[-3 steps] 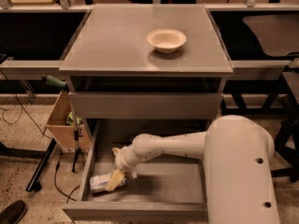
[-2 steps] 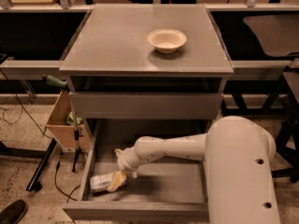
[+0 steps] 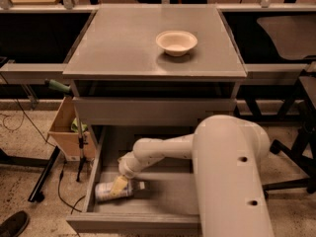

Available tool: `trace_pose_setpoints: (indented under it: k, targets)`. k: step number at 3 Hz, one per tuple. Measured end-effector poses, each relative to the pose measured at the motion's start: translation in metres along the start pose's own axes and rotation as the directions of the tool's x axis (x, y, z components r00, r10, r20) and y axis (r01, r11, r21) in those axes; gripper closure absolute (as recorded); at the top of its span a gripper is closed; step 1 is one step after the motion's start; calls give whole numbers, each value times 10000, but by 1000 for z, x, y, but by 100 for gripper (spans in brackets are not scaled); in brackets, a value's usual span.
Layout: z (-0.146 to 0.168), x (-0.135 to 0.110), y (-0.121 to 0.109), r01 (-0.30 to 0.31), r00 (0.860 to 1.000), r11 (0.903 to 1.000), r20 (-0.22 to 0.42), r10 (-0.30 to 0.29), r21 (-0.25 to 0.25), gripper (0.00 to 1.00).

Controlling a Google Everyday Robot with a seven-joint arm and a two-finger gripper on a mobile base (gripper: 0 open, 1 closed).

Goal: Pick blue plastic bottle from middle drawer and place on counter

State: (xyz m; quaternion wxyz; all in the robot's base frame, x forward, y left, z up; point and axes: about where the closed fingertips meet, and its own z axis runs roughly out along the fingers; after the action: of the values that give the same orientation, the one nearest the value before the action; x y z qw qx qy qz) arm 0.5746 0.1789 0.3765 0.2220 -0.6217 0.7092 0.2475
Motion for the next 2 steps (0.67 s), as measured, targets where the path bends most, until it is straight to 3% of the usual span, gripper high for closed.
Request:
trace_pose_setpoints:
  k: [1,2]
  targets:
    - [4,-17,-10,395,9992,9992,39,-395,33,37]
    - [6,-4,-5,180,9993,9993,-332,-191,-331,61]
